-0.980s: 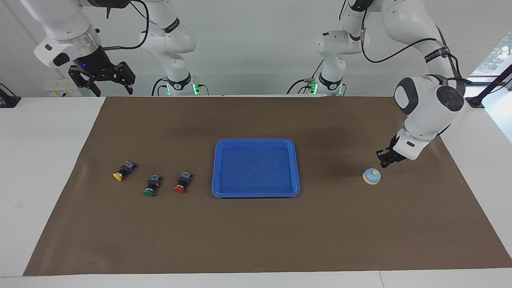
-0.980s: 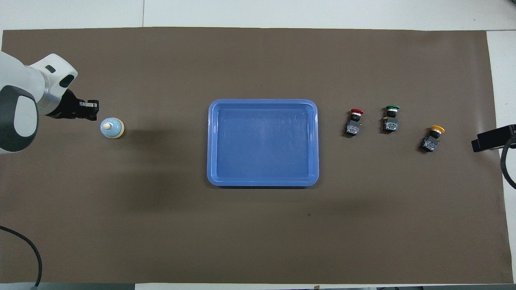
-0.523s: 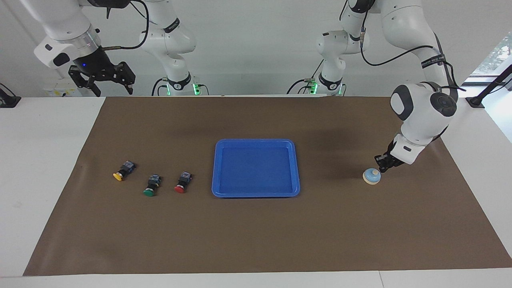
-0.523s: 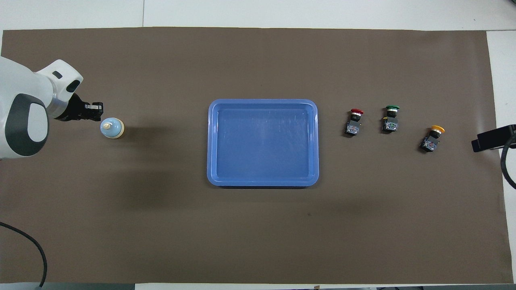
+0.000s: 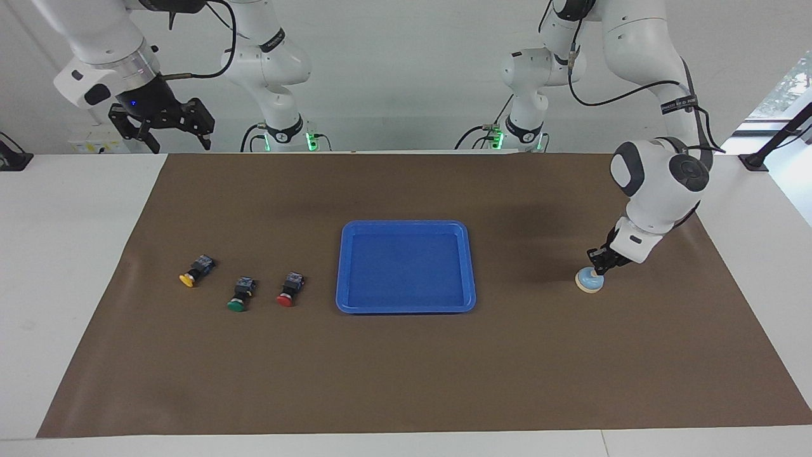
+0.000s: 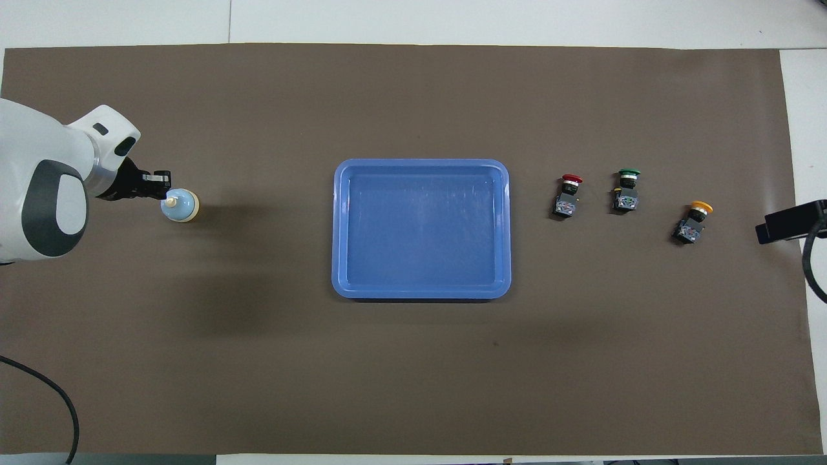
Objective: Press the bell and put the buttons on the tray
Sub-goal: 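Press down on the bell top with the left gripper, then lift the left gripper off the bell and retract it, then reach the right gripper to the red-capped button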
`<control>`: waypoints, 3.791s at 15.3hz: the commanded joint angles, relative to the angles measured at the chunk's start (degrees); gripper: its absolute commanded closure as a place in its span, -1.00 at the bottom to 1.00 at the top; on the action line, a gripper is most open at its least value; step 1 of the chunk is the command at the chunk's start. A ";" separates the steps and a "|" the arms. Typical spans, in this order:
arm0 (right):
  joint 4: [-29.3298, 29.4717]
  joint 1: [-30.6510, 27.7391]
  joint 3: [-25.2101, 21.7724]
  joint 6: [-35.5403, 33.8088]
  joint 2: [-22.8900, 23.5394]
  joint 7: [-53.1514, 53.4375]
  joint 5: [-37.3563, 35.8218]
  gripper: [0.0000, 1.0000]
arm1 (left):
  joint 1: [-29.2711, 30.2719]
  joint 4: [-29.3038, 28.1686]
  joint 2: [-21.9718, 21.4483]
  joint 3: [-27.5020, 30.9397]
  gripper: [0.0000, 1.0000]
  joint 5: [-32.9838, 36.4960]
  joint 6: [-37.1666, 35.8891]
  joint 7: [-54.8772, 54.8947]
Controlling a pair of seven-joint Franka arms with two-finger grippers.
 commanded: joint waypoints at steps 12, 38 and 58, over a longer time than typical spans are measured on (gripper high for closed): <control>-0.87 -0.50 0.42 -0.26 -0.89 -1.20 -0.09 -1.00 | 1.73 12.56 -10.15 0.31 0.71 -0.09 -25.82 2.16; -21.53 8.72 0.86 29.59 1.81 21.98 -0.09 -1.00 | 0.86 15.37 -20.54 0.04 -1.00 -0.09 -41.73 8.22; -23.28 11.36 0.86 57.04 23.10 29.03 0.00 -1.00 | 1.12 15.29 -20.63 0.04 -1.00 -0.09 -41.29 8.13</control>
